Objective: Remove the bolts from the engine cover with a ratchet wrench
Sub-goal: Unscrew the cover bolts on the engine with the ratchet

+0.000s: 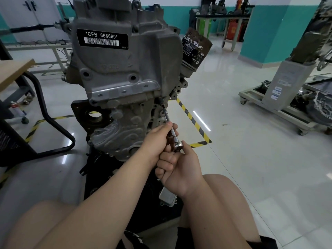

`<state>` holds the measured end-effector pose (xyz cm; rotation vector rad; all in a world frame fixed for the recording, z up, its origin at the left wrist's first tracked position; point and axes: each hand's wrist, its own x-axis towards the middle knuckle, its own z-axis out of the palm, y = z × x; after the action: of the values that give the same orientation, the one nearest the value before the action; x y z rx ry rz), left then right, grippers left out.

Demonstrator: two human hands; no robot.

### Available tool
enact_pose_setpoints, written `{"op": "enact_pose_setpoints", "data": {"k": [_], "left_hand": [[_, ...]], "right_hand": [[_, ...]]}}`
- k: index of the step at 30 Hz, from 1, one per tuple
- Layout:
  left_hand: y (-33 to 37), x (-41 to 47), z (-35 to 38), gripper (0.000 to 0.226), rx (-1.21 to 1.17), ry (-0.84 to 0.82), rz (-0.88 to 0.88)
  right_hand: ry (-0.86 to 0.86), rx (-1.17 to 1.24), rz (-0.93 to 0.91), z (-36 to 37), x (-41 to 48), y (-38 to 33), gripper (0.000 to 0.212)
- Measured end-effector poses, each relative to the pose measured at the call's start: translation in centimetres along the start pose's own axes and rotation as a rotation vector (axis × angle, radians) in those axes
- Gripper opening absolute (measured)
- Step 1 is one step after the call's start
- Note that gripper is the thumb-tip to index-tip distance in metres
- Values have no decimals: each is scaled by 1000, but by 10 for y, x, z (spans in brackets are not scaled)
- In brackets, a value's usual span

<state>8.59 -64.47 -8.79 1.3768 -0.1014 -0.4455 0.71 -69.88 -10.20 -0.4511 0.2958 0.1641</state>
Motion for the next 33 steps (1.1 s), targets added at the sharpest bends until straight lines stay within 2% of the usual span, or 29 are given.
{"op": "enact_pose_setpoints", "data": {"k": [3,6,8,10,12,13,17,22,29,33], "left_hand": [[0,-1,2,29,-49,13,-14],[-2,0,3,29,-92,12,-34],[-3,1,4,29,-114,5,-40],[-3,2,4,29,-118,-6,-31],[-3,2,3,28,-114,-21,-28],[-3,2,3,28,-115,-28,-29],[-5,3,4,28,-100,-25,-35],[-6,4,7,29,-98,-20,-59],[-8,7,6,30,-108,-10,-60],[-8,6,4,29,-104,-9,-73]], "right_hand": [[-9,-15,-1,-1,0,0,59],[112,-118,-81,-4,4,1,58],[265,-284,-183,-6,8,1,55],[414,-589,-313,-10,10,2,59],[485,-807,-460,-13,10,3,61],[493,-832,-514,-14,9,4,58],[509,-740,-607,-12,5,5,44],[577,-742,-702,-11,6,7,24],[585,-807,-725,-11,6,9,16],[579,-753,-682,-10,6,9,24]]}}
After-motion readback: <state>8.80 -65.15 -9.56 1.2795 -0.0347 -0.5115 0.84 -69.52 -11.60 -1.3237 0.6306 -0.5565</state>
